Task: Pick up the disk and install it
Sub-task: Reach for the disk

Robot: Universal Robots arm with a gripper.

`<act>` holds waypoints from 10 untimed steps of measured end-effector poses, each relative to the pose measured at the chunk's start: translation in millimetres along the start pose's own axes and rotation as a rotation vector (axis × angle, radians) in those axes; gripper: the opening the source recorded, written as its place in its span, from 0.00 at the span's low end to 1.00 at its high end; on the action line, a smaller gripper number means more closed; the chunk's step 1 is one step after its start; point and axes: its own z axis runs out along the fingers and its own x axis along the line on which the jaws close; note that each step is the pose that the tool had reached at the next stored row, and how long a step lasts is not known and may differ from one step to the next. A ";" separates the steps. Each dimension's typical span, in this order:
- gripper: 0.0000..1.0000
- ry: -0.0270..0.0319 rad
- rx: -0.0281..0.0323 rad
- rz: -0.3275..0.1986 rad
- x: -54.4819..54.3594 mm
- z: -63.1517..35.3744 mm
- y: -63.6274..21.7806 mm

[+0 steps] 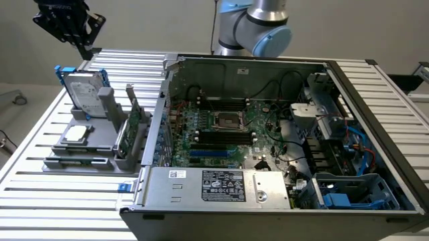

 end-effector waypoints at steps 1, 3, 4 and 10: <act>0.11 0.0001 -0.0007 0.000 4.1 0.3 0.8; 0.11 0.0003 -0.0020 0.000 12.5 0.9 2.4; 0.11 0.0004 -0.0026 0.000 16.4 1.2 3.3; 0.11 0.0007 -0.0041 0.000 32.9 3.0 12.0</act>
